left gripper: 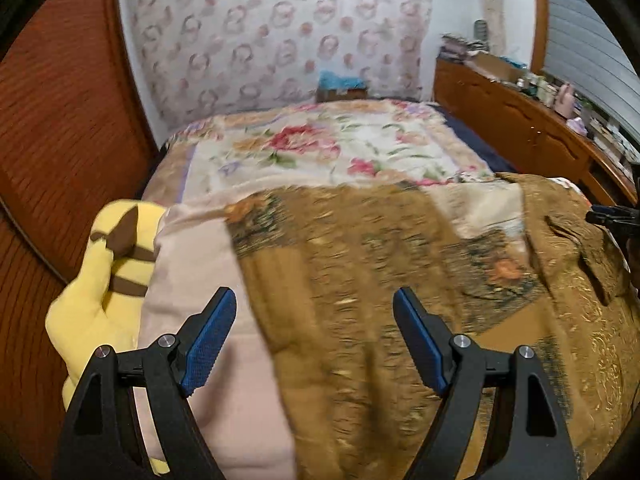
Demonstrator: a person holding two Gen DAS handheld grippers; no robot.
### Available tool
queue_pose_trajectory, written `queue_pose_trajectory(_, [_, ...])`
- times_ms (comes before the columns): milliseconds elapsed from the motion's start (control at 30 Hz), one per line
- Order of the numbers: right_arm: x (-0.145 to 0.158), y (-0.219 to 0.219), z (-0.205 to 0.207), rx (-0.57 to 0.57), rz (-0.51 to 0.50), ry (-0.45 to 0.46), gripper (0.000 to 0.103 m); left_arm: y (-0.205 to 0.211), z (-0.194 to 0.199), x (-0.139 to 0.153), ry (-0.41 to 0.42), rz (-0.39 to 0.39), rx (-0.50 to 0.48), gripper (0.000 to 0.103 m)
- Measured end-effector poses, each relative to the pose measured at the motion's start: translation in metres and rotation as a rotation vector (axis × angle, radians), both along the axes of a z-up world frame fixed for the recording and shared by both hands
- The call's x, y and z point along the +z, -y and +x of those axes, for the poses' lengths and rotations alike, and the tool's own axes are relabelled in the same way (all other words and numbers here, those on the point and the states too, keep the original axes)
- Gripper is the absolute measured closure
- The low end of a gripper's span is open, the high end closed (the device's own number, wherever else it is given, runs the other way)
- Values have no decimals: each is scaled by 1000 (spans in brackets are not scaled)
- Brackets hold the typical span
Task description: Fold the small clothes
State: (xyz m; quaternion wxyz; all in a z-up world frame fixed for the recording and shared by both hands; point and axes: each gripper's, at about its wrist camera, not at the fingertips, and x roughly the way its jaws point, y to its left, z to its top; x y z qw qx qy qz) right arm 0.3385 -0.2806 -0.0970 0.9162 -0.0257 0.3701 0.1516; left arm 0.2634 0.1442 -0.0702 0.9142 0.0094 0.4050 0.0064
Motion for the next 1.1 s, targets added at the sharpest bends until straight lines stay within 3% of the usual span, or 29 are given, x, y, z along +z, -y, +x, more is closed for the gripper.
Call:
queue_pose_trajectory(233, [2, -17, 11, 12, -65, 3, 35, -22, 19, -15, -60, -42, 15, 22])
queue_pose_trajectory(300, [1, -19, 12, 15, -93, 21, 35, -27, 25, -17, -70, -56, 10, 27])
queue_pose_trajectory(467, [-1, -21, 8, 12, -78, 37, 35, -35, 36, -18, -84, -93, 3, 36])
queue_pose_trajectory(733, [-4, -19, 8, 12, -81, 37, 35, -42, 52, -19, -90, -133, 19, 38])
queue_pose_trajectory(833, [-1, -17, 9, 15, -82, 36, 35, -41, 54, -20, -90, -146, 20, 49])
queue_pose_trajectory(1000, [-2, -17, 9, 15, -83, 36, 35, -34, 52, -16, -76, -135, -8, 94])
queue_pose_trajectory(1100, [-2, -17, 10, 16, -85, 37, 36, -26, 47, -8, -44, -113, -18, 97])
